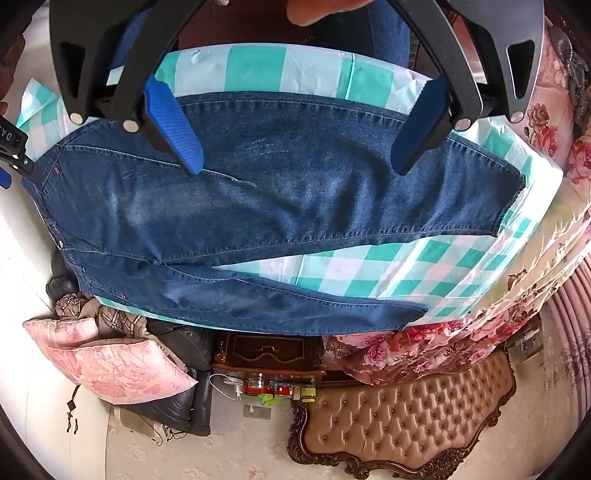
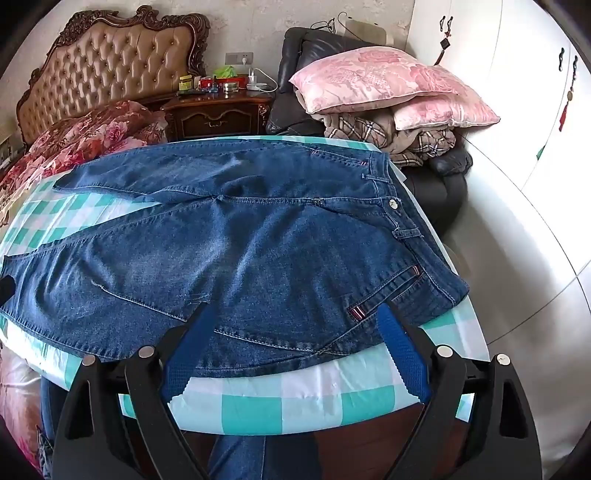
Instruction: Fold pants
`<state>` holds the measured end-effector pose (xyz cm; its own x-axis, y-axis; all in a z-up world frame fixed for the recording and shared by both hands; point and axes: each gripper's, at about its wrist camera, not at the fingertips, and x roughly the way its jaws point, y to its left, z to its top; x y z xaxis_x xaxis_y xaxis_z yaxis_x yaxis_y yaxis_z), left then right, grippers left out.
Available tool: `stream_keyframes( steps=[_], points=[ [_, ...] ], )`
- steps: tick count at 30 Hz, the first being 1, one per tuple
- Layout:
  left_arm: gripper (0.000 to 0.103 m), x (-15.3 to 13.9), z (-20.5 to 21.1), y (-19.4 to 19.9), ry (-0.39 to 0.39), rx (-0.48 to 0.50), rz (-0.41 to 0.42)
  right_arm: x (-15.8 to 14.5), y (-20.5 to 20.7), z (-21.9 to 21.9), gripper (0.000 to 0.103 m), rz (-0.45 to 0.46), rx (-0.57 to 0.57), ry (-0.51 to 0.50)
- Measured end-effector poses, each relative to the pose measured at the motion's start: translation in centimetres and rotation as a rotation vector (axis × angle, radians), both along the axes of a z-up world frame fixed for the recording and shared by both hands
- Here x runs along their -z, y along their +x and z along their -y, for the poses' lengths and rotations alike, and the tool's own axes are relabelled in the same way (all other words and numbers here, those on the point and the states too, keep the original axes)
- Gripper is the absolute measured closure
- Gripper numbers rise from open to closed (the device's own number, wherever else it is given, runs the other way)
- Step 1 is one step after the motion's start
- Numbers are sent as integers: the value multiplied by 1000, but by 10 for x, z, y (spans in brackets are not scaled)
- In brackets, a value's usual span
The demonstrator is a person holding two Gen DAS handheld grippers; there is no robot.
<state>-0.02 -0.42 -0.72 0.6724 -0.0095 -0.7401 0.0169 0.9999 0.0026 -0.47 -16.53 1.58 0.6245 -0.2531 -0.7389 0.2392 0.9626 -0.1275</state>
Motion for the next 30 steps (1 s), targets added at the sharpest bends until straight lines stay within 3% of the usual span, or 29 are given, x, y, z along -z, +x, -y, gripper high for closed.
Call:
stream_keyframes(
  steps=[30],
  points=[
    [1,-2,-5,-2,-25,9,0,-1,0,-4,17,1,-1,-8]
  ],
)
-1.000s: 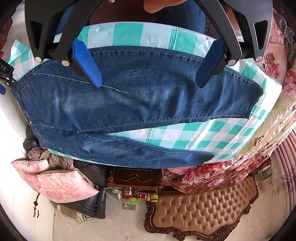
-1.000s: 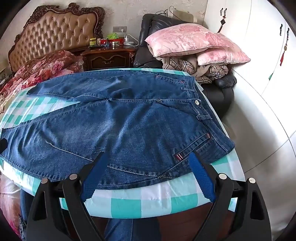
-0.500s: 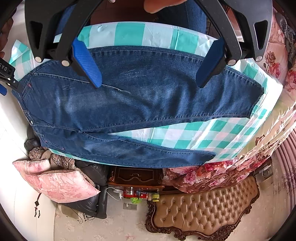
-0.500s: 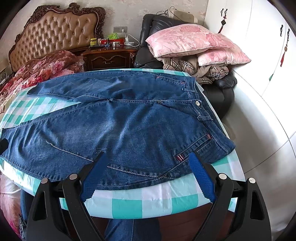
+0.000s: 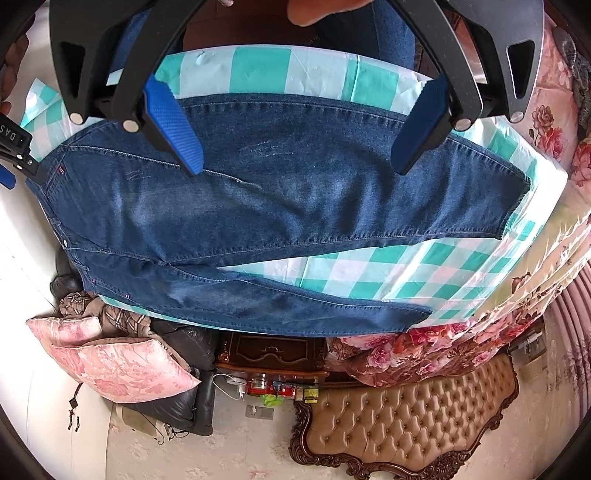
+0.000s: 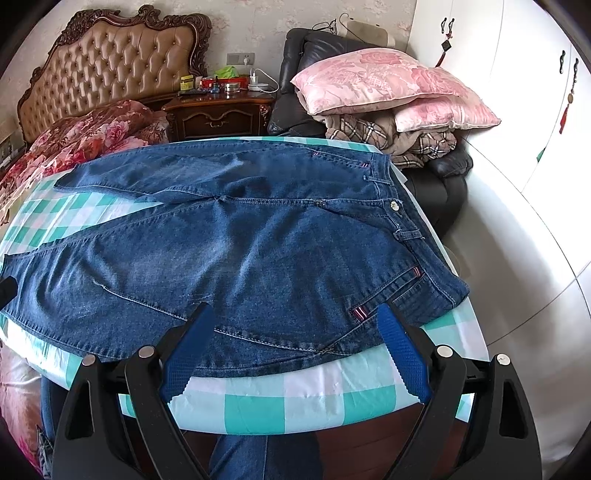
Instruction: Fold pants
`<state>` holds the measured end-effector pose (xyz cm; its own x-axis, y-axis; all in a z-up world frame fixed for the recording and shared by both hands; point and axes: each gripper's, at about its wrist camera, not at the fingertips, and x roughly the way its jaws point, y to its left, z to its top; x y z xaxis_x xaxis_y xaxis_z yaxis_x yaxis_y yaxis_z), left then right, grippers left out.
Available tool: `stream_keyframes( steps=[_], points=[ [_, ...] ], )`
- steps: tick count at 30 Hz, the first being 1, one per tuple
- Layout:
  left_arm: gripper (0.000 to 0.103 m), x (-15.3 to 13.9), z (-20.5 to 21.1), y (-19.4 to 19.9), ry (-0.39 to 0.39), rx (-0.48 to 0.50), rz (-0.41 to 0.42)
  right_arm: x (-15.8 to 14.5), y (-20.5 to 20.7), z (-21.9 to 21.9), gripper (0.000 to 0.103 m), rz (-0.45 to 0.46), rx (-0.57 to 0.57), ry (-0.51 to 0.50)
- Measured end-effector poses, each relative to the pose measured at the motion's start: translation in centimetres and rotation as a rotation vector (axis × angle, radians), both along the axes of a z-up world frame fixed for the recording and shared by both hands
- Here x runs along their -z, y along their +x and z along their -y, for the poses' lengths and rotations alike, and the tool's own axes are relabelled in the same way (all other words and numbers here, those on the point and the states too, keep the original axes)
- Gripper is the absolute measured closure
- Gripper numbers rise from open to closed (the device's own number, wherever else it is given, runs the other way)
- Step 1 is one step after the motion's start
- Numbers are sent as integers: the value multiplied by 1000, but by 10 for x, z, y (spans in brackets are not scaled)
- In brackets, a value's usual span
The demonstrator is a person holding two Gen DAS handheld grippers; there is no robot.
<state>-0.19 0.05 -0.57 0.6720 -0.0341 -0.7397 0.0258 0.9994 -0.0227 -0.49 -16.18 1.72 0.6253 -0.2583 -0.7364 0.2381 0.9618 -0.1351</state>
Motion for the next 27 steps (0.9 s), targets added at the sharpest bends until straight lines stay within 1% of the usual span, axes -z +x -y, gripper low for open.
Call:
stream_keyframes(
  steps=[5,27],
  points=[
    [1,0,0,0,0,0,0,-1,-1,-1,17,-4,15,-28],
    [1,1,4,0,-1,4,-7,2,0,0,17,-8,9,-10]
  ],
)
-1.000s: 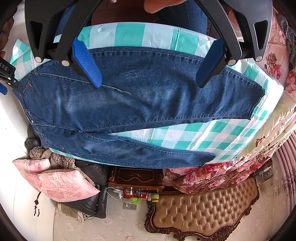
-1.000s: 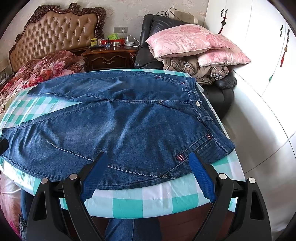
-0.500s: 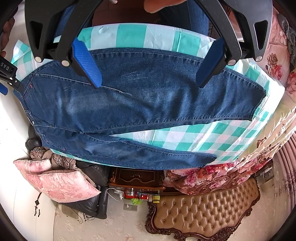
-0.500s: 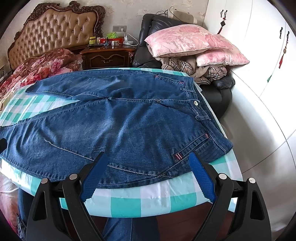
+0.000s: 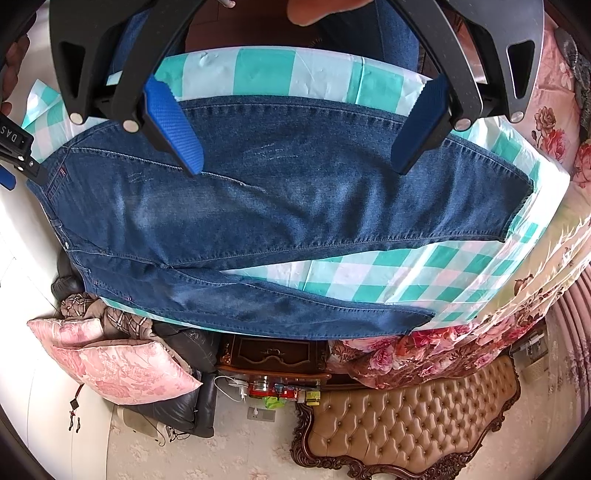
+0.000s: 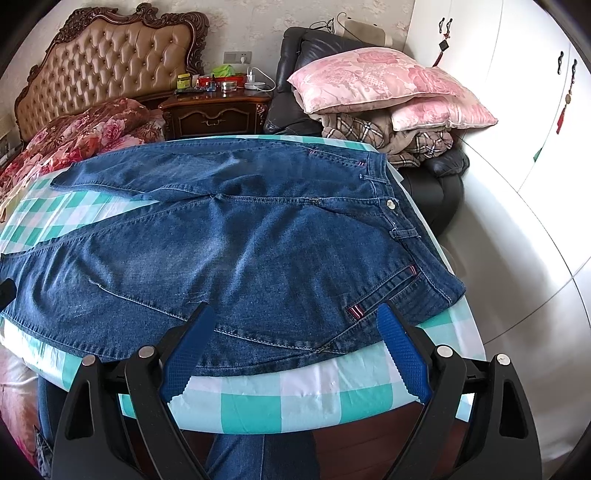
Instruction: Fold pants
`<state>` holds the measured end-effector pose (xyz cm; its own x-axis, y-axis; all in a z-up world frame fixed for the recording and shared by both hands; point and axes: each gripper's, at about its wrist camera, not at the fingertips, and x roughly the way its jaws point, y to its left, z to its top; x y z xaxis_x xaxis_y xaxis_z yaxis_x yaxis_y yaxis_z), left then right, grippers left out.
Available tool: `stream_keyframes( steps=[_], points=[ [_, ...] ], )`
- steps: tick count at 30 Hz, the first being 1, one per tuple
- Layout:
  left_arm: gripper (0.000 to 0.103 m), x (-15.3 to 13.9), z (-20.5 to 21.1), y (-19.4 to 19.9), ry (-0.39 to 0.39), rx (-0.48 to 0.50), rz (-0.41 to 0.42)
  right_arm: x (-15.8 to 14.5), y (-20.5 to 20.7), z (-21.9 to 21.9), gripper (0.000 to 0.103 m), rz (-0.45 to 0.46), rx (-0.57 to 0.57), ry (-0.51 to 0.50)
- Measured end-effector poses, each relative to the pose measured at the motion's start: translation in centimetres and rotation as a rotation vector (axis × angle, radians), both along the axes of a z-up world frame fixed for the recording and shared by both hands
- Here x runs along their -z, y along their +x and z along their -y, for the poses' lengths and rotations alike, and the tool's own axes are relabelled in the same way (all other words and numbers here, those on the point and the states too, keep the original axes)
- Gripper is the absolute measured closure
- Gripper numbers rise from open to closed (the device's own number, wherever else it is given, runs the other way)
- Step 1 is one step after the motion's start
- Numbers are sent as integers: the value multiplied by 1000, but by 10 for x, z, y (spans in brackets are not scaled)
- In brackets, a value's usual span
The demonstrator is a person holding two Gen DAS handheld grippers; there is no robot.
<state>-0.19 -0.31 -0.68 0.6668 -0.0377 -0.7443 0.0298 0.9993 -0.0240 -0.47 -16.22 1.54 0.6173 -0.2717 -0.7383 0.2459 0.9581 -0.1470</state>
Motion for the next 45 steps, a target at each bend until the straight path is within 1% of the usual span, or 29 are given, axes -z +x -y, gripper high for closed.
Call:
stream_keyframes(
  steps=[28,30,32,34,36,37,38,39,41,42,44,45],
  points=[
    [1,1,1,0,1,1,-1,3,0,2,17,-1,1,8],
    [1,3,3,1,4,5,-5,5,2,5,17,-6,-7,29],
    [1,7,6,2,-2,16,-11,5,9,19,17,-17,-16,92],
    [1,14,5,5,-27,34,-19,-1,25,42,17,-17,-7,134],
    [1,20,4,11,-60,53,-28,-12,57,79,17,-1,4,188],
    [1,22,1,15,-90,64,-31,-15,82,108,17,-9,49,186],
    [1,24,-2,19,-109,68,-28,-16,107,133,17,-14,100,162],
    [1,25,-4,22,-121,68,-20,-17,129,154,17,-13,128,155],
    [1,29,-7,29,-138,63,-16,-11,179,193,17,-39,132,183],
    [1,35,-7,34,-148,63,-27,-1,215,219,17,-78,154,196],
    [1,42,-9,41,-155,63,-45,11,252,244,17,-112,173,194],
    [1,44,-11,44,-152,61,-49,19,276,257,19,-131,182,173]
  ],
)
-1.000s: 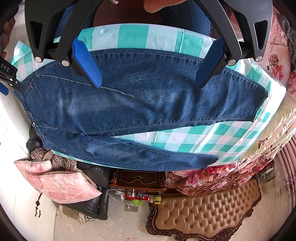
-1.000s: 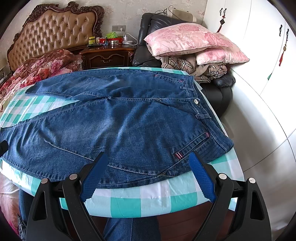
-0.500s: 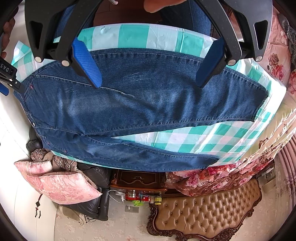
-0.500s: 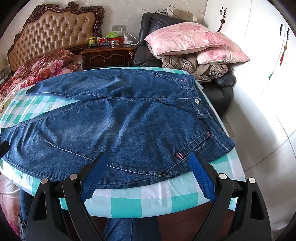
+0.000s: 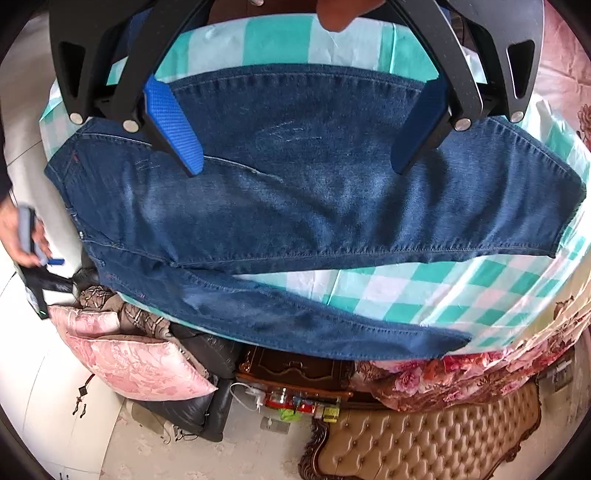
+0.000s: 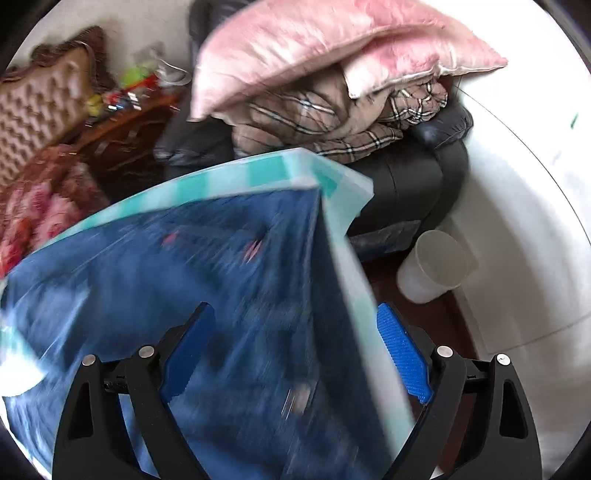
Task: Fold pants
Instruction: 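Grasp the jeans waistband corner with the right tool and lift it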
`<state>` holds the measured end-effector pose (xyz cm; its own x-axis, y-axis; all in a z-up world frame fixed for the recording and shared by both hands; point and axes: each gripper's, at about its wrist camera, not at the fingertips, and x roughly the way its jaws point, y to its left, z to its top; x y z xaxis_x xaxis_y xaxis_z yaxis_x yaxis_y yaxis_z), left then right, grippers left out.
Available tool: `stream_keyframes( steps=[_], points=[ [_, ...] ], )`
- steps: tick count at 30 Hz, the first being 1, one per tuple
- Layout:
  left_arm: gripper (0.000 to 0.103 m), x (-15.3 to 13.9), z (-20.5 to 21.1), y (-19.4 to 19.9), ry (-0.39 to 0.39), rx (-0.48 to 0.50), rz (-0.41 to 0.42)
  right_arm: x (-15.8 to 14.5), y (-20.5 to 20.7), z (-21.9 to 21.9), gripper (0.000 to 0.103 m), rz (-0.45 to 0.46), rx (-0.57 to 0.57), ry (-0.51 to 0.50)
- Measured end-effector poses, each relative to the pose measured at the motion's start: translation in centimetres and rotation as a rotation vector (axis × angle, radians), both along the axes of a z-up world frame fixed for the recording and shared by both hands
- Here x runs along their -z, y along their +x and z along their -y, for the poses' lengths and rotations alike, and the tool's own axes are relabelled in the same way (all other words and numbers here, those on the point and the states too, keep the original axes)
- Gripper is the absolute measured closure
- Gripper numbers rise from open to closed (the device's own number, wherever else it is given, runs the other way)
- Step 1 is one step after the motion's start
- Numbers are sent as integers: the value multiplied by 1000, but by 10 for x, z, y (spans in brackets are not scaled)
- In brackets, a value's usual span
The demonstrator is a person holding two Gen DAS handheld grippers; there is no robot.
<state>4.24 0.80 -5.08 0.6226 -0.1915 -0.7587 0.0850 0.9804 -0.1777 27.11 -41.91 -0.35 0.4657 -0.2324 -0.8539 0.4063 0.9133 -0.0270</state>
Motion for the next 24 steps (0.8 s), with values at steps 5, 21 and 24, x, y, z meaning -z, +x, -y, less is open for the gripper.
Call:
stream_keyframes(
  steps=[5,21,24],
  points=[
    [2,17,-18,23,-10,-43,-61,29,68,22,31,-38,-40,-4],
    [2,14,-58,37,-21,-158,-78,-10,66,-13,90,111,-204,-55],
    [2,2,-67,28,-45,-175,-61,-55,11,-47,90,238,-311,-24]
  ],
)
